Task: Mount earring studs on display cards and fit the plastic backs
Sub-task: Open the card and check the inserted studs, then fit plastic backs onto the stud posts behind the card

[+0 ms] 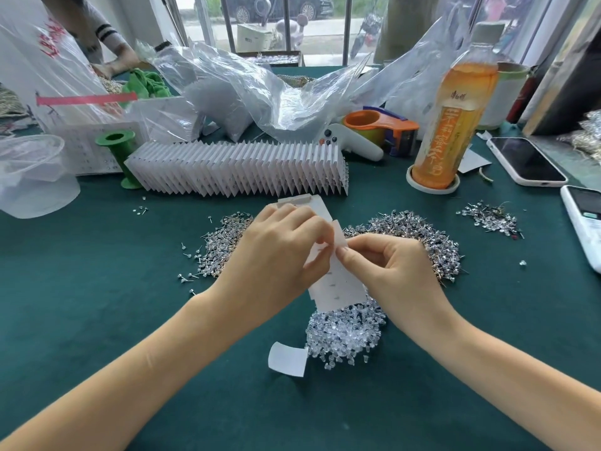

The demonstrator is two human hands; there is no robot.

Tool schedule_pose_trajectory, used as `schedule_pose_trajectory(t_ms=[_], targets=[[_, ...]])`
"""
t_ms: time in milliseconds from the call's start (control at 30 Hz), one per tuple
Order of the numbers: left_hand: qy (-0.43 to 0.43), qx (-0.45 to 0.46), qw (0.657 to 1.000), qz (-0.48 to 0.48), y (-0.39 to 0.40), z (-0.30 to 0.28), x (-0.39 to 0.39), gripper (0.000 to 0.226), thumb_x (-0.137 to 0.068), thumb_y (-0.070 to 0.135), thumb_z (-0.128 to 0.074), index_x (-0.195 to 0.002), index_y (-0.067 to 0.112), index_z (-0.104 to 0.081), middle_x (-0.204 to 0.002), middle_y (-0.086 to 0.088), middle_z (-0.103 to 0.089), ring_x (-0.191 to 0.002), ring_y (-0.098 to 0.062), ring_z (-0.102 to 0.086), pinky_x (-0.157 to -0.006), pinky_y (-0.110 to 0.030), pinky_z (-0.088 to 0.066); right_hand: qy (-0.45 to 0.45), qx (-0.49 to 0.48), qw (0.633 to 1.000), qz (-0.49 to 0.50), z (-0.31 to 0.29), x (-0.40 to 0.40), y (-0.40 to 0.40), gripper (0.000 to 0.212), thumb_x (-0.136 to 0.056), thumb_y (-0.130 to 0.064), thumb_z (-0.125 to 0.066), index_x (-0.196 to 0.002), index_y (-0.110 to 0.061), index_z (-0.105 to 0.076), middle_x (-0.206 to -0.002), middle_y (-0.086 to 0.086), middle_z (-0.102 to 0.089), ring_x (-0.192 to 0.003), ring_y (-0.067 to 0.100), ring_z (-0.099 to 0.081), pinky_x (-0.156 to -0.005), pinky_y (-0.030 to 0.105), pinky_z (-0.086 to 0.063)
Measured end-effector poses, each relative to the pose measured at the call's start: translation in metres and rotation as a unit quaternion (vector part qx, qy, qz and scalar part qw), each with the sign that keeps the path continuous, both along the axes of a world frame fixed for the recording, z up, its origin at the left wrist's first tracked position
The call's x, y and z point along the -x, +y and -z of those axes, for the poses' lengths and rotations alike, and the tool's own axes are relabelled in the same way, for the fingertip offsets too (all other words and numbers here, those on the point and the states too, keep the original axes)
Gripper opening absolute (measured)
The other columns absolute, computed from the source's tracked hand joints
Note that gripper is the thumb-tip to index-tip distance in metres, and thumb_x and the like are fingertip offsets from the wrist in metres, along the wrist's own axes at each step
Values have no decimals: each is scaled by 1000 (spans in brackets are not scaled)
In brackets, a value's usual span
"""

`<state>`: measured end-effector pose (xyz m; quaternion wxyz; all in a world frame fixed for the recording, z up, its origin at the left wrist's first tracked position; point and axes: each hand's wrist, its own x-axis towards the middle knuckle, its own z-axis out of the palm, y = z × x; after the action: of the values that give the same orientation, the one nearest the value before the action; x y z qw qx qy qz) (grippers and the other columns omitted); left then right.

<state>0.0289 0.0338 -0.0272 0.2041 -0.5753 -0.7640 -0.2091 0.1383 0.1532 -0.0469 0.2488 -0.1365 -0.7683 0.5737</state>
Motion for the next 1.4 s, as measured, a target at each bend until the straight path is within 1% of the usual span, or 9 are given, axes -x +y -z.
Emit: schedule_pose_trajectory(t_ms=[233, 433, 600, 800, 867, 1000, 1200, 1300, 1400], targets=[[-5, 12, 1000, -15, 0, 0, -2, 15, -81, 21, -55, -77, 9, -63, -76, -1, -64, -74, -24, -62, -75, -30, -38, 9, -32, 999, 20, 2, 2, -5, 21, -85, -5, -68, -74, -22, -73, -69, -9, -71, -57, -4, -60, -54, 8, -43], [-28, 31, 999, -10, 0, 0, -3, 17, -82, 21, -52, -79, 7, -61, -78, -3, -63, -78, -26, -62, -76, -35, -42, 9, -23, 999, 29, 2, 3, -5, 20, -82, -6, -68, -69, -20, -73, -67, -1, -71, -59, 7, -62, -56, 22, -49], [-30, 42, 999, -1, 0, 0, -2, 17, -82, 20, -51, -79, 6, -60, -79, -4, -63, -77, -27, -60, -75, -37, -43, 2, -12, 999, 30, 3, 4, -4, 18, -82, -5, -67, -68, -15, -73, -65, 3, -70, -56, 5, -57, -53, 19, -44], [-35, 46, 998, -6, 1, 1, -2, 15, -82, 18, -54, -80, 5, -61, -81, -6, -64, -78, -27, -60, -75, -37, -43, -1, 2, 1000, 29, 3, 5, -2, 21, -82, -3, -66, -67, -16, -73, -53, -11, -63, -47, -4, -48, -48, 8, -35], [-43, 43, 998, -5, 0, 1, -2, 16, -82, 18, -53, -80, 5, -61, -80, -6, -63, -78, -27, -60, -76, -36, -42, -3, 4, 1000, 29, 3, 5, -2, 21, -83, -5, -67, -67, -16, -73, -53, -9, -64, -47, -4, -48, -47, 8, -35], [-52, 53, 997, -3, 0, 1, -2, 19, -82, 19, -50, -80, 4, -61, -81, -7, -63, -78, -28, -59, -76, -37, -41, -10, 15, 999, 28, 4, 5, -2, 18, -83, -7, -67, -68, -15, -75, -63, 6, -69, -53, 2, -51, -48, 13, -38], [-61, 63, 996, -1, 0, 0, -1, 19, -81, 19, -49, -82, 4, -60, -83, -8, -63, -80, -28, -58, -77, -38, -42, -9, 16, 1000, 25, 3, 4, -2, 20, -84, -7, -67, -70, -18, -75, -67, 2, -71, -56, 4, -57, -53, 17, -43], [-66, 60, 996, 0, 0, 0, 0, 19, -81, 20, -49, -82, 4, -59, -83, -8, -62, -79, -27, -57, -77, -37, -41, -14, 16, 999, 26, 2, 4, -2, 19, -84, -7, -67, -70, -18, -75, -64, 1, -70, -52, 0, -53, -49, 12, -40], [-75, 56, 996, 2, 0, 0, 0, 22, -81, 22, -47, -82, 4, -59, -83, -7, -62, -79, -26, -56, -77, -36, -40, -17, 19, 999, 28, 2, 4, -3, 19, -83, -7, -67, -70, -18, -75, -64, 4, -69, -52, 1, -51, -49, 12, -38]])
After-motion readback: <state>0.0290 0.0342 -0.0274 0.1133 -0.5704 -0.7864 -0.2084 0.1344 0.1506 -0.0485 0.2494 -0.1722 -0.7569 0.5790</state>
